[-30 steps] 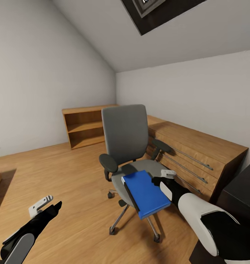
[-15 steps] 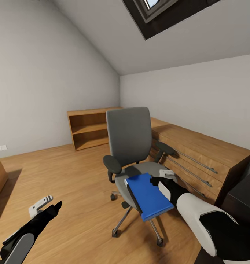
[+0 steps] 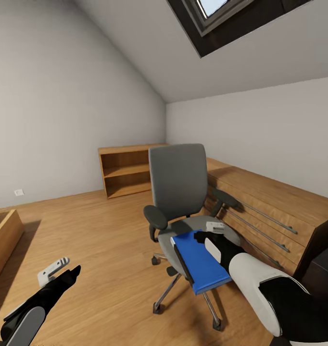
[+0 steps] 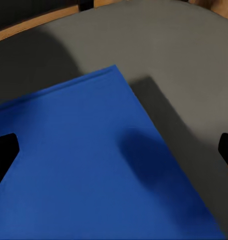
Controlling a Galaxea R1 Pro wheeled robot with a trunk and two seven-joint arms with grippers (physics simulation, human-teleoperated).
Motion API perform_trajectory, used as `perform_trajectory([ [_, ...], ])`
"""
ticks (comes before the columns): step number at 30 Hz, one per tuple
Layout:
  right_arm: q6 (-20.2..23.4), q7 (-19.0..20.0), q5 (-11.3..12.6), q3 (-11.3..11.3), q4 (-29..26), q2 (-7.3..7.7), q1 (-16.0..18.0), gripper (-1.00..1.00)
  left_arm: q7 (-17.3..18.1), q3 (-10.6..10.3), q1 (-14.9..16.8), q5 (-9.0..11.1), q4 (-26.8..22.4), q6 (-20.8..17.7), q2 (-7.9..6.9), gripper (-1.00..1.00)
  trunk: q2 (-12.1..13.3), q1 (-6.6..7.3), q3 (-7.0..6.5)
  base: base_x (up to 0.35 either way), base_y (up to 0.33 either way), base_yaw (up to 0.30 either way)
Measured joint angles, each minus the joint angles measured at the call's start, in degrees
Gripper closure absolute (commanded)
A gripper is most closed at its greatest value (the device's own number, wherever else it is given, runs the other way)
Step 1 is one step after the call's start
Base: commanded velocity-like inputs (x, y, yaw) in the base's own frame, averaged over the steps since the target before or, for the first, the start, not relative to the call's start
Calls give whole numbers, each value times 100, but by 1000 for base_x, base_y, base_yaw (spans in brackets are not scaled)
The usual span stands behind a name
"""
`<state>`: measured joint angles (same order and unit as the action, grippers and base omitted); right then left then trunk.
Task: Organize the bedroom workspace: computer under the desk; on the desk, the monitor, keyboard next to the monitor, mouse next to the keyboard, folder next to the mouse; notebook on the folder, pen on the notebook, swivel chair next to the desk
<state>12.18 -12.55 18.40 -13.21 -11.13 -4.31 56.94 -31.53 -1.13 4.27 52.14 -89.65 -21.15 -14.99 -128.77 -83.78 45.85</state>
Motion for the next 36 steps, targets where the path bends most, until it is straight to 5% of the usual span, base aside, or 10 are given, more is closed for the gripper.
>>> perform_trajectory([
  [16, 275, -1, -4, 15, -688, 7, -110, -100, 2, -3, 1, 0, 15, 1, 1, -100, 0, 0, -132, 0, 0, 99],
  [26, 1062, -53, -33, 19, -2458, 57, -901, -100, 0, -7, 0, -6, 17, -2, 1, -100, 0, 0, -217, 0, 0, 93],
  [32, 1696, -553, -10, 9, -4163, 116, -1817, -100, 0, -8, -1, -9, 17, -1, 1, -100, 0, 0, -254, 0, 0, 101],
  [36, 1780, -743, 28, 8, -4485, 119, -1971, -100, 1, -9, 2, -9, 18, -1, 1, -100, 0, 0, -263, 0, 0, 35],
])
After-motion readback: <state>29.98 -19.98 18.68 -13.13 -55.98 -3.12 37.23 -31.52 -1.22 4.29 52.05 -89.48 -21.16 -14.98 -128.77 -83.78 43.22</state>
